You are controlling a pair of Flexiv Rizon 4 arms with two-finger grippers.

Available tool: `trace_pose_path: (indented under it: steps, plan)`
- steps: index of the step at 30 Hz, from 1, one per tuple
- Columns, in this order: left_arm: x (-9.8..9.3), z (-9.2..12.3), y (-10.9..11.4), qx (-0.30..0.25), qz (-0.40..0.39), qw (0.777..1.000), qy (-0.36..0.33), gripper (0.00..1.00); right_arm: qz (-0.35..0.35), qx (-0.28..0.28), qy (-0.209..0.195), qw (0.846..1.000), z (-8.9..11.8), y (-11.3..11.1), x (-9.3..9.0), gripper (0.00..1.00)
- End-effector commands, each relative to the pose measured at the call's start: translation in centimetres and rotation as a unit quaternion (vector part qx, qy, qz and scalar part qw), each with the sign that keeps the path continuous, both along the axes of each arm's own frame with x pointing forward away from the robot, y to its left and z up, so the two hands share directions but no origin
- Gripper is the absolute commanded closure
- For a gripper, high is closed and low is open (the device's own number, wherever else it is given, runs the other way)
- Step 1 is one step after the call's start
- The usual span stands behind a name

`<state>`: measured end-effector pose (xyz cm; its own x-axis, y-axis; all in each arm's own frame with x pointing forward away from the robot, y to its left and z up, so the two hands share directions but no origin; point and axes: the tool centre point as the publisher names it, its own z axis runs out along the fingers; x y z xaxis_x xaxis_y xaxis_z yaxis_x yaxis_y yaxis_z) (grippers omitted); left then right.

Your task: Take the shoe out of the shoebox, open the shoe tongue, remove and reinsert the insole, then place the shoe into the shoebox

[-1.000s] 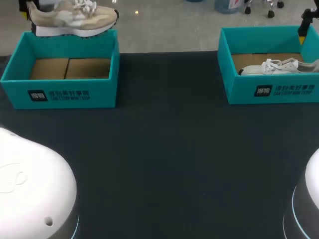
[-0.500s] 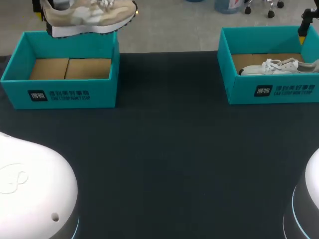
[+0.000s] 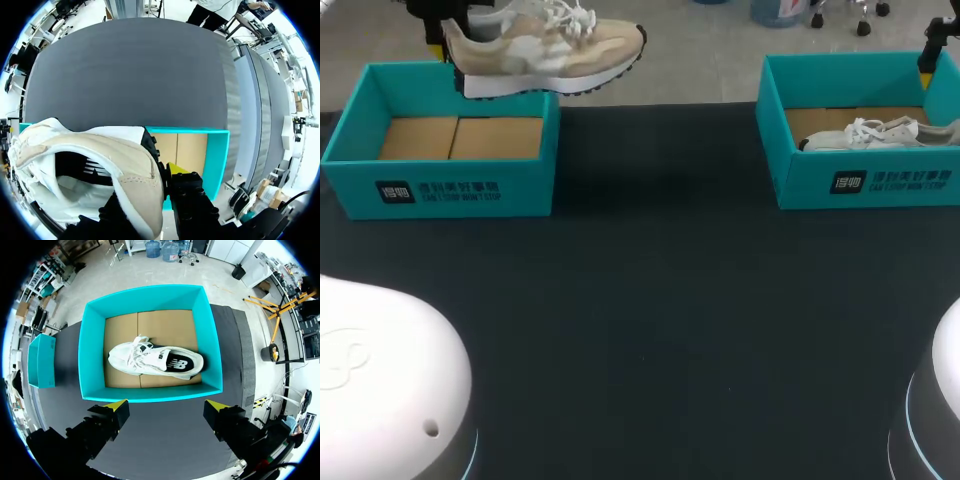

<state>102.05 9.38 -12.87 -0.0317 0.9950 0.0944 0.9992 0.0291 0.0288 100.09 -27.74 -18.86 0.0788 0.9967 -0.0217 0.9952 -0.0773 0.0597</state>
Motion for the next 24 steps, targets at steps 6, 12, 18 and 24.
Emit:
trace_pose_path:
  steps: [6, 12, 18, 24]
  plan:
    - [-3.6, -0.4, -3.5, 0.005, -0.026, 0.999, -0.029, 1.00, 0.000, 0.000, -0.001, 1.000, 0.0, 0.0, 0.0, 0.00]
    - [-4.9, -1.1, -5.4, 0.015, -0.032, 0.999, -0.028, 1.00, 0.000, 0.000, -0.001, 1.000, 0.0, 0.0, 0.0, 0.00]
    - [-6.1, -2.1, -7.5, 0.005, -0.012, 1.000, -0.024, 1.00, 0.000, 0.000, -0.001, 1.000, 0.0, 0.0, 0.0, 0.00]
    - [-6.1, -2.1, -7.5, 0.005, -0.012, 1.000, -0.024, 1.00, 0.000, 0.000, -0.001, 1.000, 0.0, 0.0, 0.0, 0.00]
